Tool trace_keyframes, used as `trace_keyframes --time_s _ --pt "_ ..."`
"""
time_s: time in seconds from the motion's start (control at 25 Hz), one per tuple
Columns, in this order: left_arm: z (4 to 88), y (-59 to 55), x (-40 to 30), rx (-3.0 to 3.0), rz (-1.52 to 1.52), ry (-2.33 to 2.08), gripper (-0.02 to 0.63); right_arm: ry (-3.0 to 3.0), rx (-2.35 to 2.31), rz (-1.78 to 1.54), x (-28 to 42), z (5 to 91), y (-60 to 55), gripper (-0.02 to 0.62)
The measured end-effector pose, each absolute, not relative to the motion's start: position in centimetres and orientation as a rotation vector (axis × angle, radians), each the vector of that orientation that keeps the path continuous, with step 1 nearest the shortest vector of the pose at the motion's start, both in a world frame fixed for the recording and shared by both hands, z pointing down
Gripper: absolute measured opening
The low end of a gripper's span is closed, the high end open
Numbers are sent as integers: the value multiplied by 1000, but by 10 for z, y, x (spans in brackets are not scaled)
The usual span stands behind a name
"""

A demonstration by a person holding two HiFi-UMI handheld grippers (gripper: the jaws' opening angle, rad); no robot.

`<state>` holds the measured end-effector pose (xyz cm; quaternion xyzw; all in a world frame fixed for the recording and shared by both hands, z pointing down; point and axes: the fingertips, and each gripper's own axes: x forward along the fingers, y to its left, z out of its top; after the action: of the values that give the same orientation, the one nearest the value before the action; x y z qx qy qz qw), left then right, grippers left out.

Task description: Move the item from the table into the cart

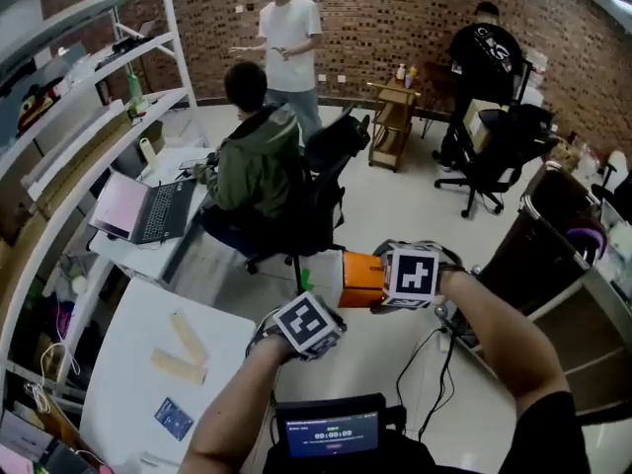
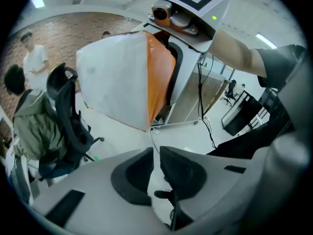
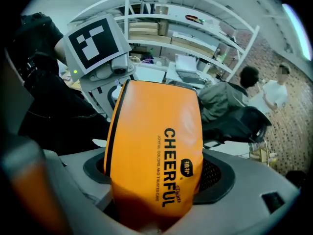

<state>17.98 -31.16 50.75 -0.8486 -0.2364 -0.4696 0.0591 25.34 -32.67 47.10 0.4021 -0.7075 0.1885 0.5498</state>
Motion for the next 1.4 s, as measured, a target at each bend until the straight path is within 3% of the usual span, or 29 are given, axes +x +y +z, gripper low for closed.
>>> trace_keyframes --time_s 0.2,0.64,0.92,1.4 --pt "493 -229 286 -2381 -1338 -975 5 -1604 1173 573 352 456 -228 433" --pt "479 -48 484 -1950 -1071 -1389 5 -1268 1704 851 523 435 11 433" --pt "467 148 550 -1697 -954 -1572 5 -1058 1908 1008 561 427 230 433" --pt "441 520 597 -1321 -730 -1749 5 -831 2092 1130 589 406 593 433"
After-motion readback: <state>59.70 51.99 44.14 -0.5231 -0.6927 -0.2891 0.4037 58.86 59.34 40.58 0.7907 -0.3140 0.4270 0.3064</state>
